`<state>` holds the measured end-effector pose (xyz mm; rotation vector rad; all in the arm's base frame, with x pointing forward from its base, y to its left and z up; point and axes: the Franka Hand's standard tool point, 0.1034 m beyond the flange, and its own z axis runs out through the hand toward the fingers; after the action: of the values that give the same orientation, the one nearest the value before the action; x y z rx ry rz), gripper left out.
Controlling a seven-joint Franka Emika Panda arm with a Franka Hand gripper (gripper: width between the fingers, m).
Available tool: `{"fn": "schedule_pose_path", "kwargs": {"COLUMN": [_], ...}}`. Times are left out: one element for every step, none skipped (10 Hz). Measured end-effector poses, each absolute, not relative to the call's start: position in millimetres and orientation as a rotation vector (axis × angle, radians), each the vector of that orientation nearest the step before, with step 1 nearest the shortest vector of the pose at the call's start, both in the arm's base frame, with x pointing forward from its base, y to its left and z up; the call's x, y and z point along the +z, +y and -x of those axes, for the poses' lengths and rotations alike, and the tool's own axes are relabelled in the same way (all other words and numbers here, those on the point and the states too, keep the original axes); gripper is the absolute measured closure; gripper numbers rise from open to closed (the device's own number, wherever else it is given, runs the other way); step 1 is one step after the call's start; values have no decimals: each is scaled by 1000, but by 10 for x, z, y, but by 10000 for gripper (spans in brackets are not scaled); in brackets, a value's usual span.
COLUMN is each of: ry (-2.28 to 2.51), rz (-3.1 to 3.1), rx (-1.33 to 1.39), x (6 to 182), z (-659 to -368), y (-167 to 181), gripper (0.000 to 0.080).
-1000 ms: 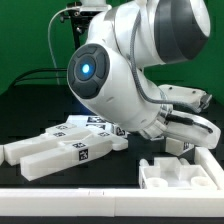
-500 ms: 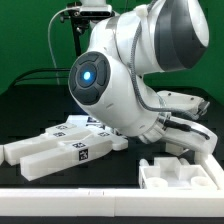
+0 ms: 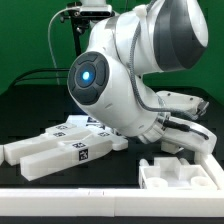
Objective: Assemble chair
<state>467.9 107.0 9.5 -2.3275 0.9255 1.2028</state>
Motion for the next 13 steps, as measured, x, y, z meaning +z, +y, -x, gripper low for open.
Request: {"fn": "schedule_pose_path", "kwargs": {"ry": [926, 911, 860, 815, 811, 806, 822, 835, 832, 816, 758, 686, 674], "rz": [2335, 2359, 2363, 2417, 2486, 2581, 2623, 2659, 2680, 2713, 2748, 2792, 2818], "rx": [1201, 1155, 1151, 1075, 1000, 923, 805, 700, 627, 505, 415, 274, 165], "x": [307, 527, 775, 994, 1104, 1207, 1189, 1169, 1166, 1141, 1262, 1350, 1406], "z": [-4831, -4962, -5025, -5120, -5148, -5120, -5151, -5180, -5223, -5375, -5567, -5771, -5900], "y": [1028, 1014, 946, 752, 659, 665, 701, 715, 720, 665, 623, 562, 540], "gripper": [515, 515, 515, 515, 515, 515, 515, 515, 515, 515, 515, 515, 515]}}
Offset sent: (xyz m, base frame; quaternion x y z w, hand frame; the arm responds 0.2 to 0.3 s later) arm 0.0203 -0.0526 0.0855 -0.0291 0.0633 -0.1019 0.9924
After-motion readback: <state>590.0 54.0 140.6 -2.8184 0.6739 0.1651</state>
